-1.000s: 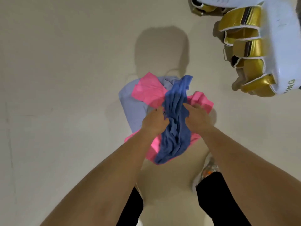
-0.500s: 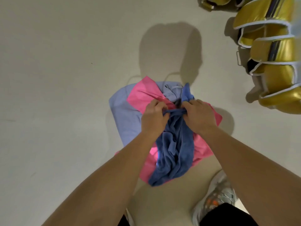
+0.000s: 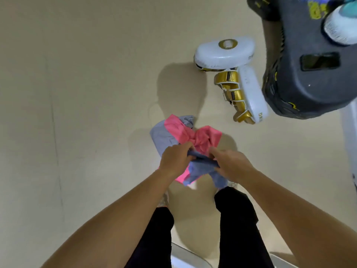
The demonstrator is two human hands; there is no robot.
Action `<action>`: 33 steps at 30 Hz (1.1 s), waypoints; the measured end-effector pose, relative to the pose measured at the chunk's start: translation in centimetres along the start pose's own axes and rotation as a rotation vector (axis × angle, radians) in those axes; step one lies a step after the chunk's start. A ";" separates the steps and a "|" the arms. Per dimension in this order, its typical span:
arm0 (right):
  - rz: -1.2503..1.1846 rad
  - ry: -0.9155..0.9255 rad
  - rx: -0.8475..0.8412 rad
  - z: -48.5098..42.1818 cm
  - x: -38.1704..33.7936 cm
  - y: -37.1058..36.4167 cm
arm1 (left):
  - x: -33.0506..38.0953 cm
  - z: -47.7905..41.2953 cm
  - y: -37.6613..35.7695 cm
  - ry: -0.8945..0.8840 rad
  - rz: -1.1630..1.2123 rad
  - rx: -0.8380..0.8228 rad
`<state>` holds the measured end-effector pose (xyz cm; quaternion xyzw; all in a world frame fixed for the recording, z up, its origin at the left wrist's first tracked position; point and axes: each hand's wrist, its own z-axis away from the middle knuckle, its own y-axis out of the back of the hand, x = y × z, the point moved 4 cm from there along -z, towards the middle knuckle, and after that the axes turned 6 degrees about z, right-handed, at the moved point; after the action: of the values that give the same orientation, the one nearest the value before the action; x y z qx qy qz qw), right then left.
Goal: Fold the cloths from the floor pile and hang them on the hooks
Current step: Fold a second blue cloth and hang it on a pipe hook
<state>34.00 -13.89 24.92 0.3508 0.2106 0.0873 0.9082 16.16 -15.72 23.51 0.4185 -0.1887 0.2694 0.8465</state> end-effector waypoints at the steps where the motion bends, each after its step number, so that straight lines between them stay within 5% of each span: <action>1: -0.080 -0.071 0.015 2.8 -0.2 1.7 | 1.8 1.6 1.9 -0.018 -0.002 -0.015; 8: -0.256 -0.295 0.158 20.4 -3.5 10.4 | 12.4 11.4 12.0 -0.274 -0.108 -0.069; 15: -0.381 -0.608 0.355 37.5 -5.3 12.5 | 24.6 20.9 16.1 -0.490 0.070 -0.119; 25: -0.723 -0.544 0.968 53.9 -4.7 13.2 | 45.0 33.0 8.3 -0.873 0.055 -0.282; 33: -0.982 -0.529 1.044 63.2 1.7 9.8 | 51.1 36.9 0.1 -0.858 0.120 -0.480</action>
<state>63.49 -44.10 73.03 0.6100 0.1320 -0.5243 0.5793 52.70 -30.31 72.76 0.2733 -0.6006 0.0703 0.7481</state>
